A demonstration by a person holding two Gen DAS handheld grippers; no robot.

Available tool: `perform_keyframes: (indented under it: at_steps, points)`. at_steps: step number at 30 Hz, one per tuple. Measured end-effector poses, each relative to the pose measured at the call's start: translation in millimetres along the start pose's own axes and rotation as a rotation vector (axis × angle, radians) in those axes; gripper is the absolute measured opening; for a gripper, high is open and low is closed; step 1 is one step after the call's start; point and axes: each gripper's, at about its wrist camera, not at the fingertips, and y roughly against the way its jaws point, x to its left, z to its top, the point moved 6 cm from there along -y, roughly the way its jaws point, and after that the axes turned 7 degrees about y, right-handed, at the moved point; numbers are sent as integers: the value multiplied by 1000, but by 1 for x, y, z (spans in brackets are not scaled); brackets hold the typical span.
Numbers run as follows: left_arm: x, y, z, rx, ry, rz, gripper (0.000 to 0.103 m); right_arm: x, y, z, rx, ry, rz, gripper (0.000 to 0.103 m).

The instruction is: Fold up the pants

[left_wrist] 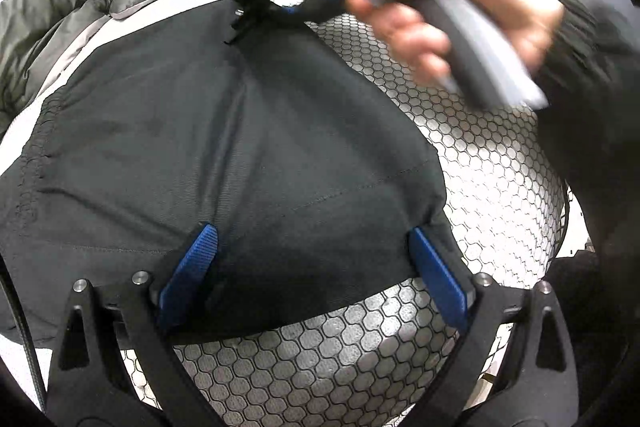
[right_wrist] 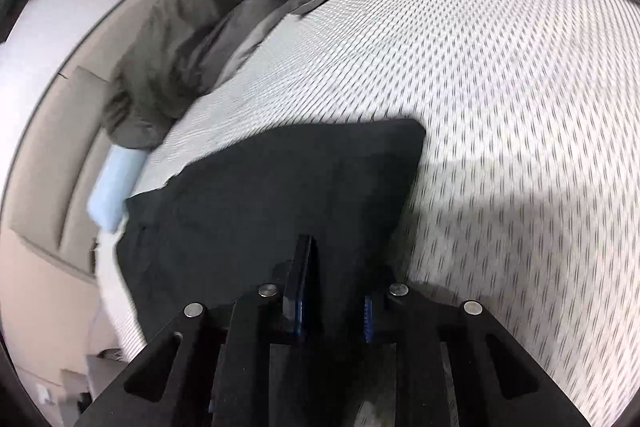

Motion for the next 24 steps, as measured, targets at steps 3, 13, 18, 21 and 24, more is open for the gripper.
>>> perform_keyframes:
  at_steps: [3,13,18,21,24]
  points:
    - [1,-1,2,1,4,-6,95,-5,-16,26,-3,39,-55,19]
    - [7,5,11,-25,52,-74,102,-28,27,51,-139,-126,-10,56]
    - [39,42,29,-128,176,-136,102,-26,80,-21,-147,-119,72,73]
    - [74,63,37,-202,249,-103,102,-9,69,-62,-142,-149,147,74]
    - [112,72,39,-243,318,-41,102,-7,54,-77,-115,-142,129,73]
